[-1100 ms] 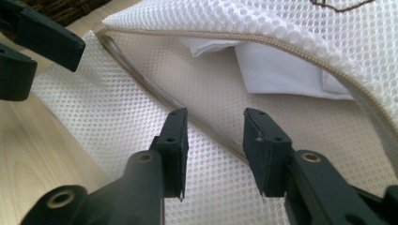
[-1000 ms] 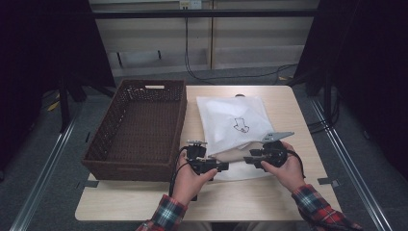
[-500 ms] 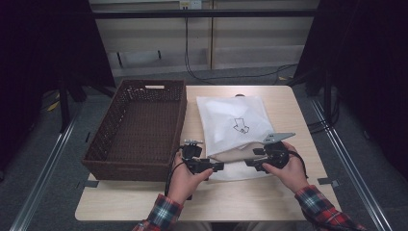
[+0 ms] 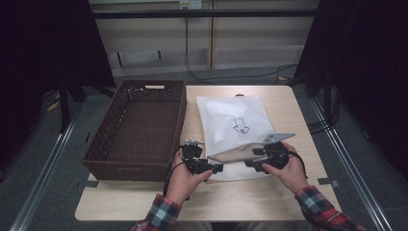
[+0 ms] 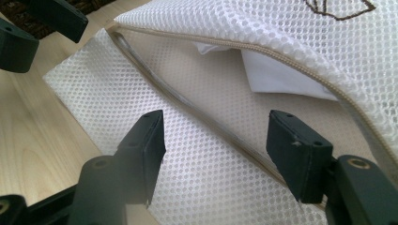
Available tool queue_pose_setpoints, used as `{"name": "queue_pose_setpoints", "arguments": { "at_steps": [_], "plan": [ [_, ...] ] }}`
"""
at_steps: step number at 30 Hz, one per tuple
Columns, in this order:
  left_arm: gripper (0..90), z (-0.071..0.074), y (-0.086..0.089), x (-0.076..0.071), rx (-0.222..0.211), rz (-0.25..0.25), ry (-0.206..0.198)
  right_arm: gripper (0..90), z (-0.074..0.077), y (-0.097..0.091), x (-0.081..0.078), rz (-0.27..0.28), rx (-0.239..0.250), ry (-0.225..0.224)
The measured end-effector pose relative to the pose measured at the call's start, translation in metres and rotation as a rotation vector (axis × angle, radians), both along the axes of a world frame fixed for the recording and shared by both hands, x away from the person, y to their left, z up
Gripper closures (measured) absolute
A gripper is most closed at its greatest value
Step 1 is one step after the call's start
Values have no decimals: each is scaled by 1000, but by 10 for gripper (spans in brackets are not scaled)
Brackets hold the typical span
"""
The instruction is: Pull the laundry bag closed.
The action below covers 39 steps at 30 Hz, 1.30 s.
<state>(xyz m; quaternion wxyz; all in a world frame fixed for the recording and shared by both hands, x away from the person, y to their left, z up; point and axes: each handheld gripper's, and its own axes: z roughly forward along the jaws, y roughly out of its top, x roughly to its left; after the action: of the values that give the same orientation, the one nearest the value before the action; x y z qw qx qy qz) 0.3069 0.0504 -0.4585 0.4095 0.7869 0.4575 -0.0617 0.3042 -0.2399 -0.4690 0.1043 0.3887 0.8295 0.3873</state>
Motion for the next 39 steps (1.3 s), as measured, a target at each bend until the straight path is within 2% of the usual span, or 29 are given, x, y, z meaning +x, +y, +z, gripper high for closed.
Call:
{"name": "queue_pose_setpoints", "arguments": {
  "at_steps": [2, 4, 6, 10, 13, 19, 21, 23, 25, 28, 39],
  "plan": [
    [279, -2, 1, 0, -1, 3, 0, 376, 0, 1, 0, -3, 6, 7],
    [274, -5, 0, -2, 16, 0, -22, 376, 1, 2, 0, 4, 3, 3],
    [268, -7, -1, -3, 6, -7, -8, 376, 1, 2, 0, 12, 8, 0],
    [262, -8, 0, -5, 19, -8, -20, 406, 4, 6, -1, 32, 35, 10],
    [245, -8, -1, -9, 17, -12, -17, 409, 7, 12, -3, 40, 40, 16],
    [231, -7, 4, -12, 29, 1, -28, 447, 9, 27, 0, 54, 68, 56],
    [231, -7, 4, -14, 44, -7, -44, 467, 10, 32, 1, 58, 76, 63],
    [230, -8, 5, -14, 23, -16, -35, 468, 11, 37, 3, 57, 88, 73],
    [229, -8, 5, -15, 24, -15, -33, 475, 11, 42, 4, 64, 88, 73],
    [228, -9, 5, -16, 20, -15, -36, 507, 13, 50, 4, 80, 100, 100],
    [224, -13, 6, -19, 14, -7, -29, 541, 14, 75, 11, 129, 97, 106]
  ]
}}
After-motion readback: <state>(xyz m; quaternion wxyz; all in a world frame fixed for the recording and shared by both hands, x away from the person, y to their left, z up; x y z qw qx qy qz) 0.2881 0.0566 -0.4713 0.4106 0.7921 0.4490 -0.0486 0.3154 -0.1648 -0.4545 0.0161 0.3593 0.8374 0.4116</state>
